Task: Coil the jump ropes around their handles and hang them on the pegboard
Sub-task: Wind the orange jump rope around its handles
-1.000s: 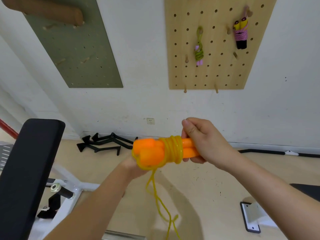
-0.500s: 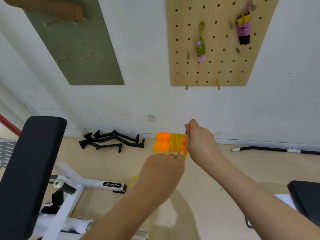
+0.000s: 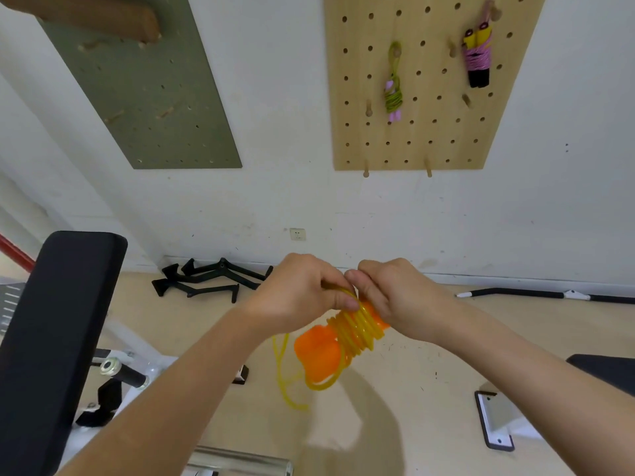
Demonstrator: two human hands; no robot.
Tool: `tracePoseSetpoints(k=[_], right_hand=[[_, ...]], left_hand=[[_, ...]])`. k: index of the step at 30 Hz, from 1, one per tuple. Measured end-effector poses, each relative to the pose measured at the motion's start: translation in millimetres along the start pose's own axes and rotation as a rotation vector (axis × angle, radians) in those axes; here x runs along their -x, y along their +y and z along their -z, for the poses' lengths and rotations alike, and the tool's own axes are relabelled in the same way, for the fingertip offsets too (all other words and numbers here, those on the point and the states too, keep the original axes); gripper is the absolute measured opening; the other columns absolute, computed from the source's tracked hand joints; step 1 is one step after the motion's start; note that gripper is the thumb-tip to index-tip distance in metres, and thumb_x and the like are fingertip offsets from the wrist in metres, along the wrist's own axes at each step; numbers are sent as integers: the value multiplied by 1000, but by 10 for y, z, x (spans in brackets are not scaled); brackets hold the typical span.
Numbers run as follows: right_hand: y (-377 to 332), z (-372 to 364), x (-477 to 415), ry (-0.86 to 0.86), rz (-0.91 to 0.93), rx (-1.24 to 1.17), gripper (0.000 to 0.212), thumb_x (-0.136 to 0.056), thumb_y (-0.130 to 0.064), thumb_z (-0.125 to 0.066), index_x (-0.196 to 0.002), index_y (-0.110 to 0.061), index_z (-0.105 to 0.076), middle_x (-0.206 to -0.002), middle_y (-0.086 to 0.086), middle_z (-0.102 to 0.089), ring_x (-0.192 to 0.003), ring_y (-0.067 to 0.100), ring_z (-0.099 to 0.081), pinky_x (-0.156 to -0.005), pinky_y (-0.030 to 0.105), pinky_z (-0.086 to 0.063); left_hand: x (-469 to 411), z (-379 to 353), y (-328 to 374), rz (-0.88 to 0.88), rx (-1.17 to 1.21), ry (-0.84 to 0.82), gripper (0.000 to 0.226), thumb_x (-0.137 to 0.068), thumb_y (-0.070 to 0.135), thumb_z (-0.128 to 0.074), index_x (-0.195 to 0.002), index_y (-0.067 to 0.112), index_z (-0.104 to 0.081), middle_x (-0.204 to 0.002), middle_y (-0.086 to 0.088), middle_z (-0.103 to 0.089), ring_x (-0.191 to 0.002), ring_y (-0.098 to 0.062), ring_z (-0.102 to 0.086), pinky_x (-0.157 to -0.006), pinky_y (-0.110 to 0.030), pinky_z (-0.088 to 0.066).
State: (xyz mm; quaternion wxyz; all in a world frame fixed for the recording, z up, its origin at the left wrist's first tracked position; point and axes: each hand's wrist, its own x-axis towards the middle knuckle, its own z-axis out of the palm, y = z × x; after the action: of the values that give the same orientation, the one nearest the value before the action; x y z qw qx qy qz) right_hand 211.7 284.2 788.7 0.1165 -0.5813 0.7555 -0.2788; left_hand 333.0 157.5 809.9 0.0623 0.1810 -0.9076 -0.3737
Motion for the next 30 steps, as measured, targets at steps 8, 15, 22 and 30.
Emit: tracePoseSetpoints(k=[8, 15, 22, 30], right_hand=[[-107, 81, 46, 20, -50, -484, 43, -100, -37, -38, -74, -4, -47, -47, -4, -43, -31, 16, -43, -32, 25, -33], [-149, 28, -35, 296, -190, -721, 33, -103, -23, -37, -76, -4, -45, -53, 6, -43, -29, 21, -39, -30, 20, -26], [193, -340, -189, 560, -452, -408, 30, -103, -25, -31, -79, -9, -43, -59, 5, -48, -42, 27, -47, -40, 33, -40], [215, -421, -198, 372, -349, 36, 20, -103, -21, -31, -85, -11, -30, -58, 4, -42, -59, 38, -47, -52, 36, -26]], left_hand=[[-39, 34, -38, 12, 374, -144, 17, -86, 20, -66, -72, 23, -74, -61, 9, -66, -58, -5, -58, -61, -24, -48], [-51, -242, -193, 226, 915, -101, 7, -76, 16, -71, -73, 15, -64, -58, 1, -63, -49, -12, -57, -46, -20, -44], [211, -855, -155, 89, -123, 148, 25, -101, 29, -34, -116, 21, -53, -76, 0, -66, -71, -20, -61, -65, -34, -45], [352, -666, -41, -193, -981, 91, 40, -35, 28, -93, -57, 22, -60, -40, 3, -48, -31, -14, -47, -41, -20, -16]])
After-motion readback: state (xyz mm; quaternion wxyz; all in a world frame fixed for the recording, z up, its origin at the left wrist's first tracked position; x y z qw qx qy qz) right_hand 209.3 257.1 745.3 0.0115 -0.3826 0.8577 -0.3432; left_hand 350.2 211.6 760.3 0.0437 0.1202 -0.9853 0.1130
